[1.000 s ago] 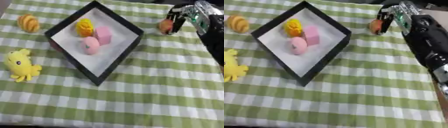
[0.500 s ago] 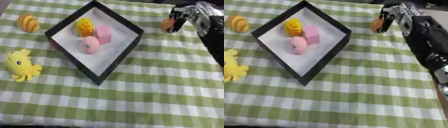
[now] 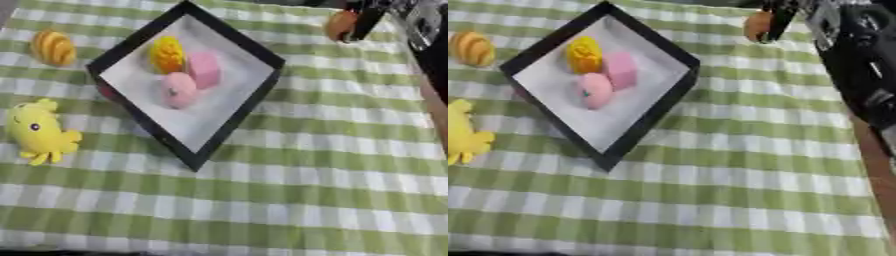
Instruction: Pick up objects on the table and place them in the box.
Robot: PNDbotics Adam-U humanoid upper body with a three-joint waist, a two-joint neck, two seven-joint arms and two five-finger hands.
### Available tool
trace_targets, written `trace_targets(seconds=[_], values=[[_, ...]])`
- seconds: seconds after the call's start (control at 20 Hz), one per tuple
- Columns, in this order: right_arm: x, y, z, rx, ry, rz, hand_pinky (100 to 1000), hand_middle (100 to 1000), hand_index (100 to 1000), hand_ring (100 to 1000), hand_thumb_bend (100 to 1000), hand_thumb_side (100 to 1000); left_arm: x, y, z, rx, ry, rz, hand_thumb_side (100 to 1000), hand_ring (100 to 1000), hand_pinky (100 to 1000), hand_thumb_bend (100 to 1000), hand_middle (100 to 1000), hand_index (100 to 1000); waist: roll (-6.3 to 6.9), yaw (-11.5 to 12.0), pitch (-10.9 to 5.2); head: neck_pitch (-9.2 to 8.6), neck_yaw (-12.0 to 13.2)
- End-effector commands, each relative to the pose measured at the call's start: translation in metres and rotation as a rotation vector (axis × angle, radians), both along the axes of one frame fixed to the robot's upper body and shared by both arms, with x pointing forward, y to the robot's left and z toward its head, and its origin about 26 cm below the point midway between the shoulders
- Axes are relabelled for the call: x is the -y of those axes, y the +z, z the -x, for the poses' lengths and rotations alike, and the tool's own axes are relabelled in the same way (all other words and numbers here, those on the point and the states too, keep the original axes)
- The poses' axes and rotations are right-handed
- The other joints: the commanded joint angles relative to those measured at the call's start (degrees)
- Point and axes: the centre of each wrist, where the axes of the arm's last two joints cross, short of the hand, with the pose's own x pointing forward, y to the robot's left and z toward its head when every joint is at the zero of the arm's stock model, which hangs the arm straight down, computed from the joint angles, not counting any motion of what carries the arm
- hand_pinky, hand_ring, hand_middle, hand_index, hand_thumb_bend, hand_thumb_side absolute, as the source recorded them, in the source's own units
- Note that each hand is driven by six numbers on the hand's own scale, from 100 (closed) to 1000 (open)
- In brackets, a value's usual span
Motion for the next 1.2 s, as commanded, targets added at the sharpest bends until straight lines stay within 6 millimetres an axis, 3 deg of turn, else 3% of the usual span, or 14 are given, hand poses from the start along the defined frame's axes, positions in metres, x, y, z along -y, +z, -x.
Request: trace_targets(seconds=[0.05, 0.25, 0.65, 0.95, 1.2], values=[[-0.008, 0.042, 0.014, 0.083, 0.052, 0.03, 820, 517, 634, 701, 289, 100, -0.007, 0.01, 0.002, 0.028, 0.014, -0.03, 750, 845, 807, 325, 715, 840, 0.44, -0.1, -1.47, -0.13, 0.2], [-0.046, 0.067, 0.03, 0.123, 0.205, 0.064, 820, 516, 631, 701, 287, 100, -0.007, 0.01, 0.002, 0.027, 0.014, -0.033, 750, 845, 806, 324, 715, 840, 0.45, -0.1, -1.65, -0.13, 0.1], [-0.152, 0.094, 0.08, 0.118, 0.528, 0.17, 824, 522, 636, 701, 300, 100, -0.006, 0.01, 0.001, 0.026, 0.004, -0.032, 749, 845, 806, 325, 715, 840, 0.49, 0.4, -1.99, -0.13, -0.9], [-0.207, 0.083, 0.111, 0.098, 0.748, 0.223, 808, 526, 641, 691, 310, 100, -0.003, 0.01, 0.0, 0.023, -0.007, -0.027, 749, 846, 806, 324, 715, 842, 0.46, 1.1, -2.03, -0.13, -1.5], [-0.235, 0.064, 0.111, 0.047, 0.804, 0.227, 803, 523, 638, 685, 307, 100, -0.002, 0.011, 0.0, 0.027, -0.014, -0.025, 748, 847, 806, 326, 716, 842, 0.55, 1.5, -2.12, -0.13, -1.8]])
